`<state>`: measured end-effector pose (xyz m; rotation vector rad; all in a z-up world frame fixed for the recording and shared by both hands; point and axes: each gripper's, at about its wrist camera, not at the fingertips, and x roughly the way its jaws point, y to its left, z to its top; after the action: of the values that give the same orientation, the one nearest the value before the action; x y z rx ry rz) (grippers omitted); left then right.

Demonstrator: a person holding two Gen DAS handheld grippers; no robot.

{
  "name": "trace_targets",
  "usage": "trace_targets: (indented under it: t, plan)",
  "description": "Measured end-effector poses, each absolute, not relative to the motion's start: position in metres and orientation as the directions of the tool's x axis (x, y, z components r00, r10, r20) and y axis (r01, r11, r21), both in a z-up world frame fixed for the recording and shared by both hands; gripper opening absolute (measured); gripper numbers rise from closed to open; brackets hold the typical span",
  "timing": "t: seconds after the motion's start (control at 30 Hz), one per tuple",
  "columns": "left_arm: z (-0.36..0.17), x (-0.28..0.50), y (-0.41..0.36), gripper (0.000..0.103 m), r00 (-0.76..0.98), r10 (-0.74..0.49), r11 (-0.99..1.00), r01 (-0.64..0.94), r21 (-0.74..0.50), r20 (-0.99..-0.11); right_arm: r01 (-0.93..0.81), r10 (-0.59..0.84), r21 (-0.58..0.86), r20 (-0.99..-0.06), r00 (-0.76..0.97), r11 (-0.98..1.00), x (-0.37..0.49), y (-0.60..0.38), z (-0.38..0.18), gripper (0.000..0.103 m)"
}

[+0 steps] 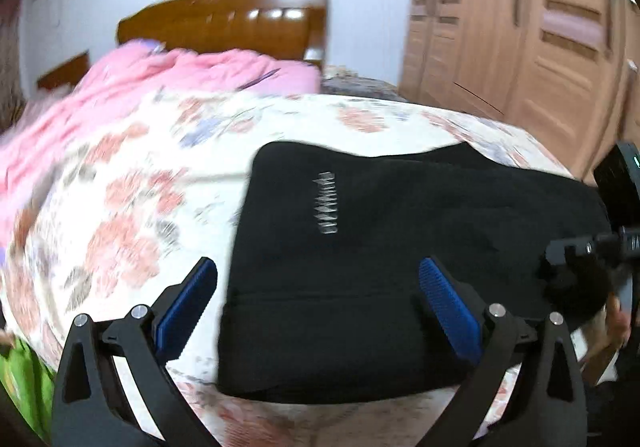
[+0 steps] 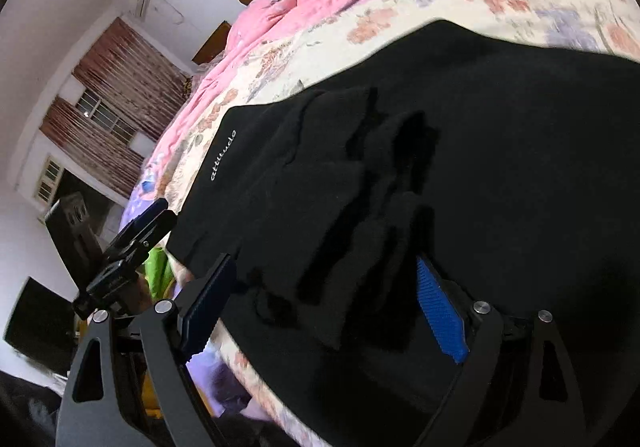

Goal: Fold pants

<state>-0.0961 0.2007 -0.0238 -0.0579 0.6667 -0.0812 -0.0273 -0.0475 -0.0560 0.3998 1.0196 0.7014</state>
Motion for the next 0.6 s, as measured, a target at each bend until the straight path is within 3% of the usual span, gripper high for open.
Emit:
trace_targets:
  t: [0.07,0.13,0.23,0.4,0.6]
  plan:
    - [-0.032,-0.092,0.207,0.101,0.776,-0.098,0.995,0.059,-0.084,-0.623,-0.335,0.703,0.618,-0.625,0.340,0.711,-0.023,-0.040,-0.056,0.081]
    - [-0.039,-0.082,0.209,0.101,0.753,-0.088,0.996,0.065,-0.059,-0.652,-0.333,0.684,0.598,-0.632,0.363,0.729,-0.021,-0.033,-0.056,0.047]
    - [-0.055,-0.071,0.197,0.101,0.722,-0.059,0.997,0.073,-0.009,-0.690,-0.322,0.678,0.597,-0.622,0.391,0.734,-0.027,-0.033,-0.058,0.027]
    - [-0.055,-0.066,0.207,0.102,0.707,-0.073,0.997,0.071,-0.032,-0.704,-0.361,0.638,0.526,-0.627,0.448,0.770,-0.050,-0.031,-0.039,0.020]
    - [-0.049,-0.068,0.197,0.102,0.699,-0.050,0.996,0.084,0.012,-0.713,-0.322,0.631,0.544,-0.640,0.438,0.775,-0.048,-0.037,-0.058,0.020]
